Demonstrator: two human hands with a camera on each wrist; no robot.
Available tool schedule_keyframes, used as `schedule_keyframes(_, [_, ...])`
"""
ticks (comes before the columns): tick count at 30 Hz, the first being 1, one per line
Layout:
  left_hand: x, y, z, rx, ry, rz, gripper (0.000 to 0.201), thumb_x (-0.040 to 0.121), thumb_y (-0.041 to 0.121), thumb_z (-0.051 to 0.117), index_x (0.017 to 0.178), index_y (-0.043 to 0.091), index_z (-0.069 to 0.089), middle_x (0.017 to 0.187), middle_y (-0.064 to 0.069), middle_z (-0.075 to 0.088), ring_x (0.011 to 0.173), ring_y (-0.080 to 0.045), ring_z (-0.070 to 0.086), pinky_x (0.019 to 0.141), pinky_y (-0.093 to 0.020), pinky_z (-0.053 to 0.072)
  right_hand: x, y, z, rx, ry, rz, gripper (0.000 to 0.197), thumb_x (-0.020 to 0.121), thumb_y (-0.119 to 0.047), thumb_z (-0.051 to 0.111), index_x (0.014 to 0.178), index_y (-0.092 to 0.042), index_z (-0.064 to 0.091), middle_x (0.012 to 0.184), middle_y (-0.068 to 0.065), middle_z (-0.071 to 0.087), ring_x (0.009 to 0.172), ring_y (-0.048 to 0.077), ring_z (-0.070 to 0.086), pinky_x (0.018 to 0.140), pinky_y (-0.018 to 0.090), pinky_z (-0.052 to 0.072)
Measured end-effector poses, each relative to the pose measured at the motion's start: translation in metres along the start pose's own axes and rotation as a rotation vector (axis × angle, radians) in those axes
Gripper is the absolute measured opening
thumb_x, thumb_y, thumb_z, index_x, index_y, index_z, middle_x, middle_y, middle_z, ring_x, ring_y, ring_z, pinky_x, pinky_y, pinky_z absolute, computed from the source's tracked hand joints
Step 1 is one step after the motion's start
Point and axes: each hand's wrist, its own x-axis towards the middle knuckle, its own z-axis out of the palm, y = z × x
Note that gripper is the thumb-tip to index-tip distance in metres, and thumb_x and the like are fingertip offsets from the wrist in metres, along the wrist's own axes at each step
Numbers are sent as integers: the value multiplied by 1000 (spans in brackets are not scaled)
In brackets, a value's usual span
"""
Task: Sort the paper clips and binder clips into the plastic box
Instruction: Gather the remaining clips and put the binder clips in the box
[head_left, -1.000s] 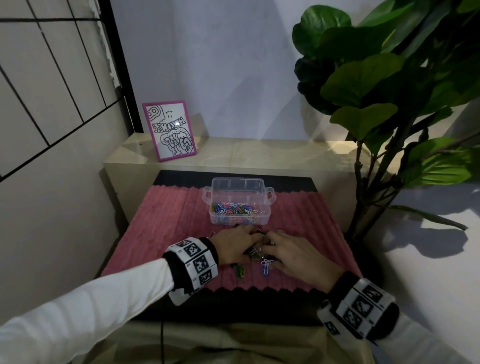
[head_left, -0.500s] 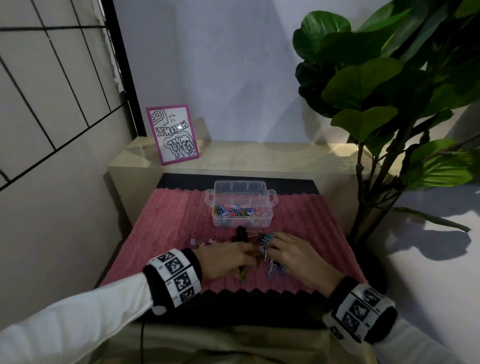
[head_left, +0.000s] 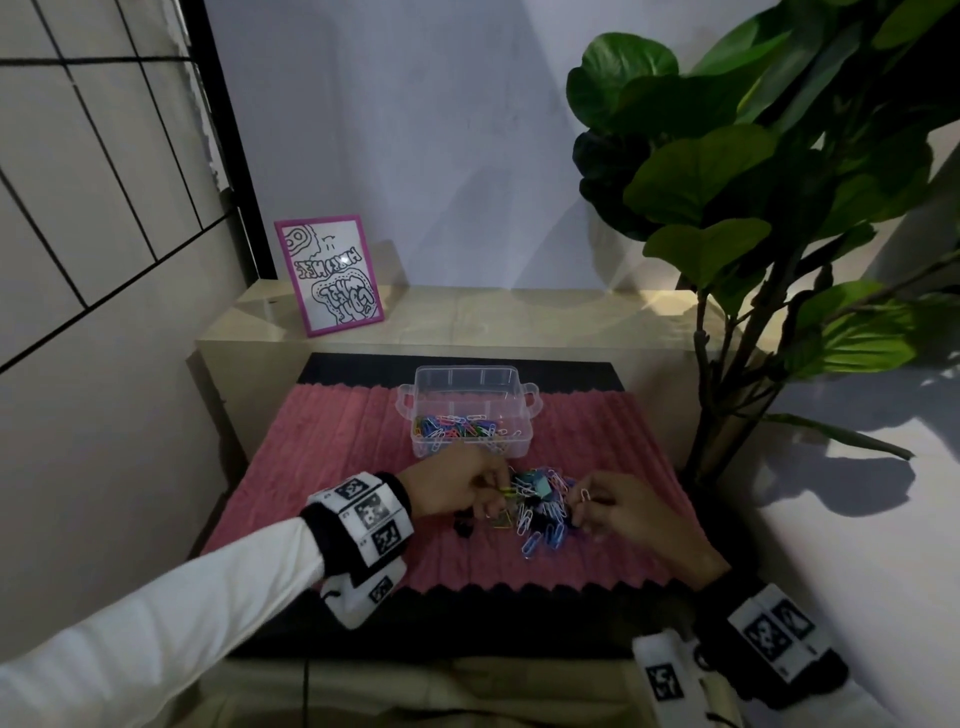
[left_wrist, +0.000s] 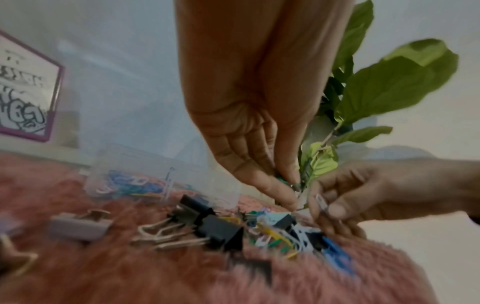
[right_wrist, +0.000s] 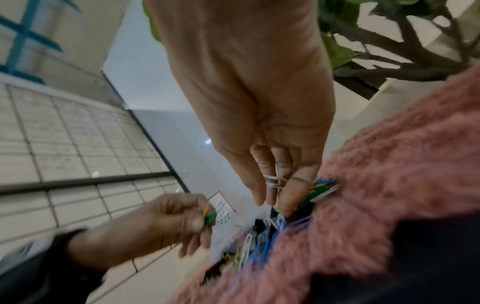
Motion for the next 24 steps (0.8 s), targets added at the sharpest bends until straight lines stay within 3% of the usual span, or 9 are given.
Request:
schedule_keyframes(3, [5, 4, -5, -199, 49, -71, 10, 88, 9, 56, 95, 3, 60, 92, -14, 72, 56, 2, 62, 53, -12, 50, 1, -1, 13, -187, 77, -67, 14, 79, -9, 69, 81, -18, 58, 78, -1, 62, 68, 8, 60, 67, 24, 49])
schedule_keyframes(6, [7, 2, -11, -453, 46, -112, 6, 86, 4, 58, 86, 8, 63, 78, -2, 73, 62, -3, 67, 62, -16, 55, 6, -5, 32, -503, 52, -114, 36, 71, -18, 76, 102, -11, 59, 104, 5, 58, 97, 21, 55, 79, 28, 42])
schedule_keyframes(8, [5, -1, -13, -574, 41, -130, 11, 83, 1, 59, 85, 10, 64, 72, 5, 73, 68, -8, 69, 68, -20, 57, 4, -7, 40, -600, 53, -127, 38, 72, -18, 74, 105, -11, 56, 111, 5, 55, 103, 23, 53, 83, 32, 42])
schedule_keyframes(10, [2, -3, -17, -613, 47, -126, 14, 82, -4, 59, 86, 9, 64, 74, 2, 72, 69, -9, 69, 67, -20, 57, 2, -6, 41, -606, 102, -124, 29, 75, -14, 70, 101, -12, 57, 108, 4, 59, 100, 23, 56, 78, 32, 42])
schedule_keyframes(12, [-3, -6, -20, -614, 68, -126, 15, 82, -7, 58, 88, 6, 62, 79, -7, 68, 68, -8, 69, 66, -18, 57, 2, -2, 36, -529, 132, -109, 19, 74, -7, 68, 87, -18, 59, 92, 0, 66, 87, 16, 62, 72, 31, 44])
schedule_keyframes(15, [-8, -11, -31, -557, 123, -137, 14, 82, -6, 58, 87, 7, 60, 83, -10, 65, 67, -7, 69, 65, -16, 56, 2, 5, 24, -220, 134, -83, 35, 72, 4, 69, 67, -28, 54, 61, -6, 61, 52, 1, 57, 58, 26, 47])
schedule_keyframes(18, [-6, -17, -50, -398, 250, -164, 11, 82, -3, 59, 87, 7, 61, 75, -1, 64, 57, 3, 65, 55, -8, 49, 3, 2, 12, 61, 177, -18, 28, 74, 8, 67, 77, -18, 59, 65, 4, 61, 44, 4, 59, 44, 18, 48])
schedule_keyframes(21, [2, -24, -72, -108, 388, -200, 10, 80, 6, 65, 90, 8, 68, 71, 4, 67, 54, 9, 61, 55, -4, 44, 6, -6, 0, 320, 167, -8, 19, 77, 10, 64, 83, -7, 60, 72, 10, 62, 49, 10, 64, 45, 20, 51])
schedule_keyframes(24, [11, -31, -80, 33, 407, -238, 20, 81, 7, 64, 101, 5, 67, 95, -7, 71, 78, -5, 66, 64, -2, 42, 9, -13, -4, 512, 106, 5, 11, 78, 12, 61, 80, 1, 61, 77, 15, 63, 56, 15, 68, 52, 21, 56])
